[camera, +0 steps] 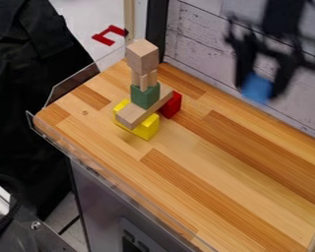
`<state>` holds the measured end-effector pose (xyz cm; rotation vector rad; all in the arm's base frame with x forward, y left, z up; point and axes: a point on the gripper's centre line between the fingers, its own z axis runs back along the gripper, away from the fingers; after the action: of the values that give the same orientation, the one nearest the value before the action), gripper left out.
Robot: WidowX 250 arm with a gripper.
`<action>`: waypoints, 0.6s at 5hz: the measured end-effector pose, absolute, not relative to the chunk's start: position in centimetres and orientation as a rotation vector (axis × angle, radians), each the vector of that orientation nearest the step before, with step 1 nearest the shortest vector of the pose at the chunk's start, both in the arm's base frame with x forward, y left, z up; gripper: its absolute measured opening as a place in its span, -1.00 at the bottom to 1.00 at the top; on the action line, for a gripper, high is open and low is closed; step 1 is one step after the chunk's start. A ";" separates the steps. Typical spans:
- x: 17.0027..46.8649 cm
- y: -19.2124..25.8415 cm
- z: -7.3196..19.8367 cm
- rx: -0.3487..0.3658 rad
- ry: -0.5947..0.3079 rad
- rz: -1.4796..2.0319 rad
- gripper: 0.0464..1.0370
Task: Remove the blue triangle on top of white cube and put it on the table
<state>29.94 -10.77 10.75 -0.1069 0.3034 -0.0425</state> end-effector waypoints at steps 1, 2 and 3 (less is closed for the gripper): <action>30.1 -13.5 7.8 -0.120 0.352 -0.083 0.01; 30.7 -14.2 6.1 -0.130 0.305 -0.071 0.01; 30.4 -14.0 4.3 -0.128 0.275 -0.028 0.01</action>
<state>30.43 -13.95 4.25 -0.1281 0.2746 -0.0275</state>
